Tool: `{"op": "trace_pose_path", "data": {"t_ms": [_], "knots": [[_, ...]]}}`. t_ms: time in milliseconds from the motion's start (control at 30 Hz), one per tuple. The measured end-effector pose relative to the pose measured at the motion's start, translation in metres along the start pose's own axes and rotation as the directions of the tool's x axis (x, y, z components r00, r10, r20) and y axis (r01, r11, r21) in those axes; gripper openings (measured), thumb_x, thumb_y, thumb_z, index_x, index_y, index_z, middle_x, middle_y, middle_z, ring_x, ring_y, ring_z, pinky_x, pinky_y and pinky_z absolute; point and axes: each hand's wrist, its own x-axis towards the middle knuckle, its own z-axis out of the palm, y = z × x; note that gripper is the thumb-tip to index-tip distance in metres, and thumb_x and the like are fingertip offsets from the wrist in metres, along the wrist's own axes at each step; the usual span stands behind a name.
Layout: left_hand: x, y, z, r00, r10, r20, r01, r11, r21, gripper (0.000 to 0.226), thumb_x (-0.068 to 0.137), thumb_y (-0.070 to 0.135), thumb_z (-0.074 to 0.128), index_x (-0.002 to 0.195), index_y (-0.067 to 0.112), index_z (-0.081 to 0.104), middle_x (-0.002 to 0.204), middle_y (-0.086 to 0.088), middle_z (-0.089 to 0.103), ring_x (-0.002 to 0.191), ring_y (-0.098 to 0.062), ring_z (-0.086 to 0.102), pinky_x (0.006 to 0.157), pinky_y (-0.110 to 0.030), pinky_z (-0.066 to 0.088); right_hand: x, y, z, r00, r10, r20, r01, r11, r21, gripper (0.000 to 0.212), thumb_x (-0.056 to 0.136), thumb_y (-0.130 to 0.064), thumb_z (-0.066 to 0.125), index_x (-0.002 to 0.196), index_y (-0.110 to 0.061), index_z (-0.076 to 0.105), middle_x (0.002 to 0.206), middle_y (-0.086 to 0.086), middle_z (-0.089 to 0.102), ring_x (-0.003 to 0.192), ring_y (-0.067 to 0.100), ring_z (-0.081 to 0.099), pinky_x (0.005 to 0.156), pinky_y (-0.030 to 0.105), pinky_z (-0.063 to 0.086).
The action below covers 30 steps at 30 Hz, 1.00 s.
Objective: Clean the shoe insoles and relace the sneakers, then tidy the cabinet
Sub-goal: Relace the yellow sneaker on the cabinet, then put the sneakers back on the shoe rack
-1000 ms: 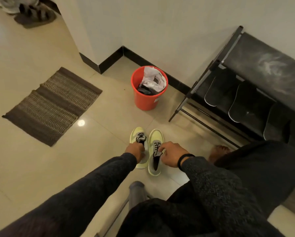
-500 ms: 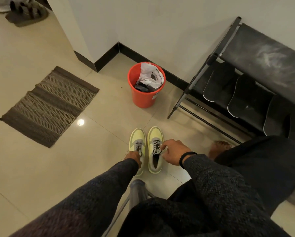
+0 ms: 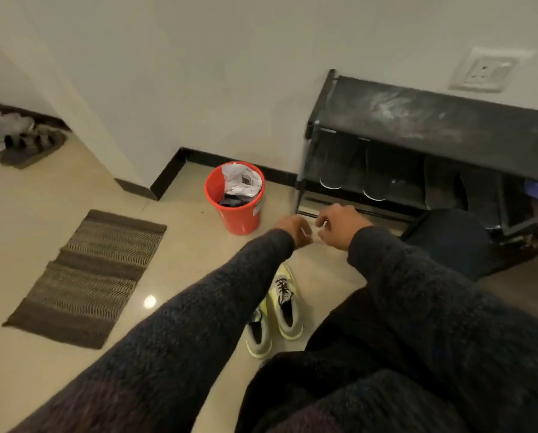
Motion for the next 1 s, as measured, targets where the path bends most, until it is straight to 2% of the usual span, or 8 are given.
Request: {"op": "trace_pose_path", "data": {"t_ms": [100,200,333,433,633,800,900,1000], "knots": [[0.0,0.061,-0.036,0.984,0.156,-0.091,-0.143,0.98,0.139,0.023,0.087,0.032,0.073,0.108,0.025,0.075,0.109,-0.003,0.072,0.102,-0.023,0.068,0.09,-0.031,0.053,-0.013,0.018,-0.051,0.984,0.002,-0.18,0.004,1.0,0.029,0.016,0.086,-0.027,0.063,0.101,-0.029,0.068,0.109,0.006,0.063,0.093,0.026,0.063,0.088,0.044,0.056],[-0.006,0.128,-0.056,0.944,0.303,-0.132,-0.278,0.944,0.18,0.022,0.084,0.036,0.074,0.105,0.03,0.075,0.104,-0.001,0.074,0.096,-0.021,0.069,0.09,-0.035,0.056,-0.036,0.046,-0.098,0.928,-0.003,-0.372,0.017,0.999,0.032,0.014,0.087,-0.026,0.06,0.096,-0.029,0.07,0.102,0.006,0.068,0.09,0.027,0.065,0.085,0.044,0.057],[-0.015,0.223,-0.052,0.873,0.483,-0.072,-0.45,0.853,0.265,0.012,0.083,0.035,0.074,0.094,0.033,0.07,0.1,-0.001,0.072,0.092,-0.021,0.069,0.087,-0.038,0.058,-0.075,0.103,-0.145,0.859,0.094,-0.504,-0.091,0.995,0.03,0.015,0.086,-0.026,0.059,0.095,-0.026,0.071,0.096,0.008,0.072,0.088,0.032,0.067,0.08,0.045,0.058],[-0.018,0.285,-0.031,0.805,0.593,0.008,-0.558,0.752,0.351,0.02,0.084,0.036,0.073,0.103,0.028,0.074,0.105,-0.003,0.073,0.095,-0.023,0.069,0.089,-0.038,0.057,-0.107,0.151,-0.16,0.819,0.173,-0.547,-0.188,0.982,0.029,0.02,0.085,-0.025,0.059,0.099,-0.02,0.072,0.098,0.014,0.072,0.09,0.037,0.067,0.08,0.046,0.057],[-0.025,0.378,0.049,0.705,0.685,0.183,-0.689,0.601,0.405,0.025,0.082,0.039,0.073,0.105,0.031,0.073,0.108,-0.002,0.072,0.097,-0.024,0.068,0.089,-0.039,0.057,-0.173,0.254,-0.152,0.763,0.377,-0.526,-0.392,0.916,0.087,0.009,0.085,-0.024,0.059,0.088,-0.021,0.066,0.096,0.019,0.068,0.087,0.039,0.064,0.076,0.045,0.056],[-0.021,0.425,0.132,0.616,0.708,0.346,-0.782,0.499,0.372,0.03,0.086,0.039,0.073,0.113,0.028,0.071,0.109,0.0,0.07,0.102,-0.022,0.066,0.089,-0.033,0.055,-0.214,0.34,-0.106,0.663,0.599,-0.45,-0.564,0.794,0.225,0.026,0.081,-0.032,0.055,0.099,-0.021,0.069,0.098,0.02,0.068,0.085,0.04,0.065,0.076,0.044,0.057],[-0.021,0.435,0.187,0.575,0.684,0.449,-0.818,0.463,0.342,0.025,0.087,0.035,0.073,0.111,0.026,0.071,0.111,0.0,0.069,0.104,-0.02,0.064,0.094,-0.036,0.054,-0.241,0.371,-0.066,0.603,0.707,-0.369,-0.634,0.706,0.315,0.021,0.082,-0.026,0.054,0.094,-0.019,0.071,0.093,0.018,0.07,0.081,0.04,0.065,0.074,0.045,0.058],[-0.015,0.432,0.245,0.554,0.612,0.564,-0.829,0.471,0.303,0.018,0.087,0.035,0.074,0.102,0.025,0.074,0.101,0.001,0.07,0.096,-0.017,0.065,0.089,-0.032,0.055,-0.257,0.402,-0.021,0.542,0.803,-0.249,-0.689,0.594,0.416,0.017,0.08,-0.022,0.055,0.088,-0.021,0.07,0.095,0.015,0.07,0.082,0.038,0.064,0.076,0.044,0.058]]}}
